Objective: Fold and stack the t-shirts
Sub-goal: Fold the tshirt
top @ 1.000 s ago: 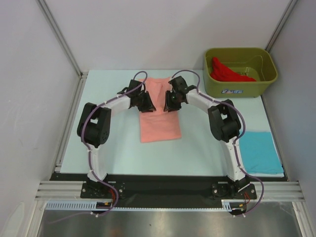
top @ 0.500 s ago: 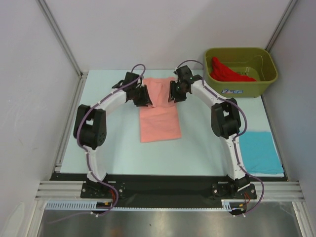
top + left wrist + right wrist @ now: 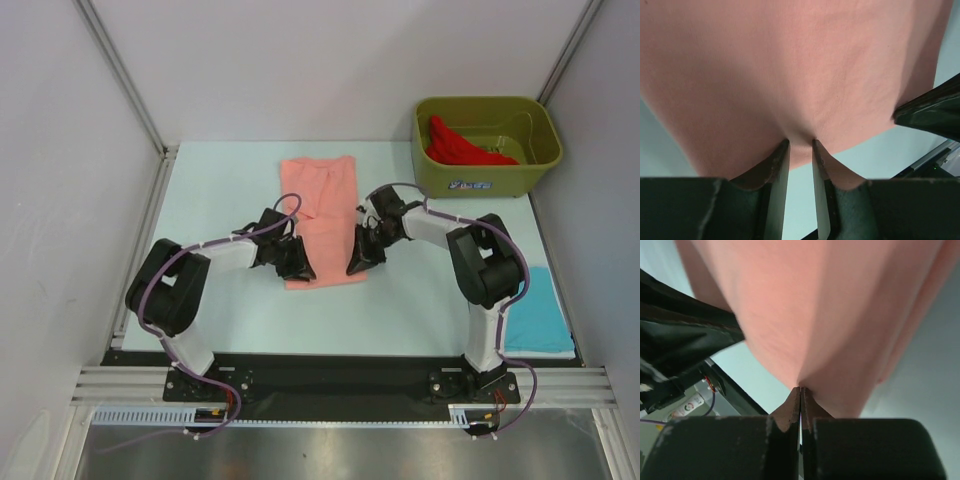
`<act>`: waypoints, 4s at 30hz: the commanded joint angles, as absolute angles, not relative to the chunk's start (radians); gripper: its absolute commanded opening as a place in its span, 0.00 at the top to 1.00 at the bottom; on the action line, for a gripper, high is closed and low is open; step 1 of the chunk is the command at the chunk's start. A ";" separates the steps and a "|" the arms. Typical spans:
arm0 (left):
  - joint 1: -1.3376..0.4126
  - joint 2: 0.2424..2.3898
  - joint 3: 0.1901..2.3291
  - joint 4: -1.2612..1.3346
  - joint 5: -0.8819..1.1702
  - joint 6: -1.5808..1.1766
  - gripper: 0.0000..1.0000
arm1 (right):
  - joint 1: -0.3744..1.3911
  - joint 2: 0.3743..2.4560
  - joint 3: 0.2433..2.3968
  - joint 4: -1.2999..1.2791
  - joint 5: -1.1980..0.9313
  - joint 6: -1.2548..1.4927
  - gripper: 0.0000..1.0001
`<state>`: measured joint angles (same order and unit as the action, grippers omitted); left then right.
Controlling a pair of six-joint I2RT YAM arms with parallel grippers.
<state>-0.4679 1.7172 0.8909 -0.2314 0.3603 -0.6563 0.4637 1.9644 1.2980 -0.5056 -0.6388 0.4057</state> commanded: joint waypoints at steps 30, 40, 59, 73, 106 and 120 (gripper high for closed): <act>-0.414 1.637 0.689 -0.215 0.256 -0.641 0.67 | 0.442 1.881 1.077 -0.419 -0.505 0.374 0.98; -0.414 1.289 0.699 -0.422 0.232 -0.604 0.58 | 0.419 1.628 0.940 -0.456 -0.494 0.370 0.94; -0.316 1.853 1.092 0.055 0.488 -0.624 0.80 | 0.459 2.133 1.322 0.365 -0.816 0.946 0.91; -0.150 2.023 1.138 0.096 0.564 -0.603 0.80 | 0.388 2.416 1.502 0.526 -0.762 1.112 0.91; -0.150 1.741 0.717 0.199 0.658 -0.716 0.65 | 0.394 2.088 1.421 -0.109 -0.736 0.618 0.91; -0.201 1.495 0.692 -0.147 0.451 -0.588 0.62 | 0.452 1.899 1.229 -0.288 -0.646 0.428 0.93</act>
<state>-0.1688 1.6321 0.6949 0.0113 0.5518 -0.6598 0.4362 1.9980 1.1774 -0.1761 -0.7074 0.5423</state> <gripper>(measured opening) 0.369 0.074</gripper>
